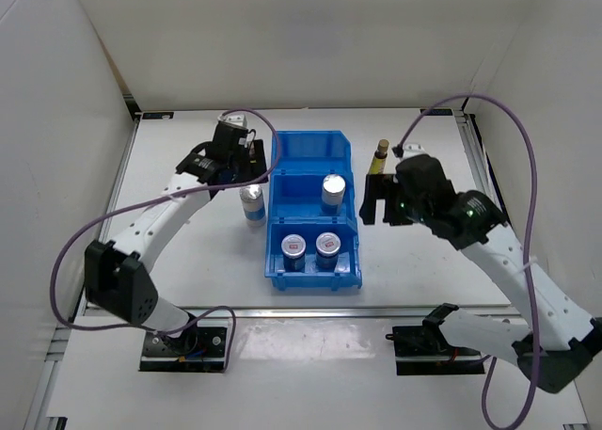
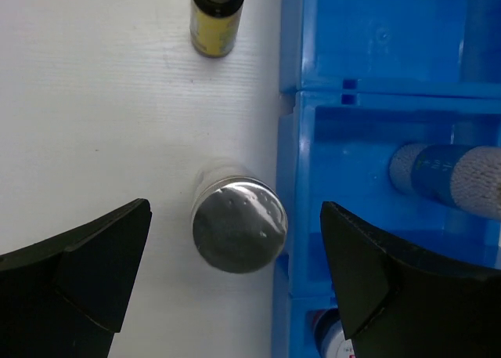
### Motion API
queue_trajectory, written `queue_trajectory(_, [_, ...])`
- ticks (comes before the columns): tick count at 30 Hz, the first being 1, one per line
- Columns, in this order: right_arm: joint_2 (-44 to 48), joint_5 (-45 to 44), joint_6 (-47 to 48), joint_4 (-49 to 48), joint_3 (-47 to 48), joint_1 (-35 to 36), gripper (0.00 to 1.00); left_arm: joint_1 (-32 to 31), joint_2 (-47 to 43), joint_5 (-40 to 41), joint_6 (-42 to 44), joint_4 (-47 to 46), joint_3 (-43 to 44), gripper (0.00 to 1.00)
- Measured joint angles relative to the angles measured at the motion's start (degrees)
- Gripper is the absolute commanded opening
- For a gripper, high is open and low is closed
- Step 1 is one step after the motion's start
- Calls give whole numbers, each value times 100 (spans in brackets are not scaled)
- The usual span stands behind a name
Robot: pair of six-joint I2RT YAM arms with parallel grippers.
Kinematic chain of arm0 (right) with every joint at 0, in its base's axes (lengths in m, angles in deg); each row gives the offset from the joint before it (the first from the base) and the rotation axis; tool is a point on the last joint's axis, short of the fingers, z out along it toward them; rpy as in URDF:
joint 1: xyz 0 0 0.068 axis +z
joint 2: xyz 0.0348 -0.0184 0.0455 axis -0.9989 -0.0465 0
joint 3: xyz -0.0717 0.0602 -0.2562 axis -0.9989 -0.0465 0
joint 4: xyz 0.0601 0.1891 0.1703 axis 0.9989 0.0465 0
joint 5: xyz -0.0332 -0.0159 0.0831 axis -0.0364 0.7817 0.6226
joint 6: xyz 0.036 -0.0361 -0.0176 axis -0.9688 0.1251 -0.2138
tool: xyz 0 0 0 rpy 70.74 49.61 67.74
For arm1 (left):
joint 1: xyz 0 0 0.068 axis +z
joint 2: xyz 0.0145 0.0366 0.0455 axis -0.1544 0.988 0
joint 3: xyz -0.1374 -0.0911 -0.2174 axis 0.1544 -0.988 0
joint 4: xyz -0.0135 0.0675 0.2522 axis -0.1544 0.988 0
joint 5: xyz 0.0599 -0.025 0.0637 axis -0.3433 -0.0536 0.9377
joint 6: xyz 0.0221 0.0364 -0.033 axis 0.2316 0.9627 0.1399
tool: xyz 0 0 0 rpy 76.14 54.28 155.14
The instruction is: Organize the condiment bottles
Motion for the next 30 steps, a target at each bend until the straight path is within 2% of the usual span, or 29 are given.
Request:
queue_trajectory(4, [516,214,-173,15,-776,7,99,94,542,-267,-4,17,2,97])
queue_trajectory(7, [699,275,-221,72,-914,7,99,122,710,-356,-35,59,-46,92])
queue_trajectory(10, [789,297,-245,83,-914,7,99,122,750,-424,-74,90,-79,79])
queue_trajectory(11, [793,297,-245,90,-914,7,99,122,750,-461,-85,94,-92,66])
queue_trajectory(13, [776,297,-249,94,-914,7,99,122,748,-522,-109,81,-103,52])
queue_trajectory(14, [772,297,-254,94,-914,7,99,120,734,-527,-79,85,-101,38])
queue_trajectory(17, [774,297,-267,94,-914,7,99,122,675,-496,-94,162,-92,20])
queue_trajectory(18, [774,297,-275,94,-920,7,99,122,629,-455,-96,238,-57,16])
queue_trajectory(20, [791,295,-308,96,-975,7,99,120,522,-323,-92,505,162,11])
queue_trajectory(23, [835,297,-345,118,-1097,7,99,55,302,-66,-85,861,979,11])
queue_trajectory(30, [946,291,-372,157,-1255,7,99,-590,-118,68,-72,638,2245,11])
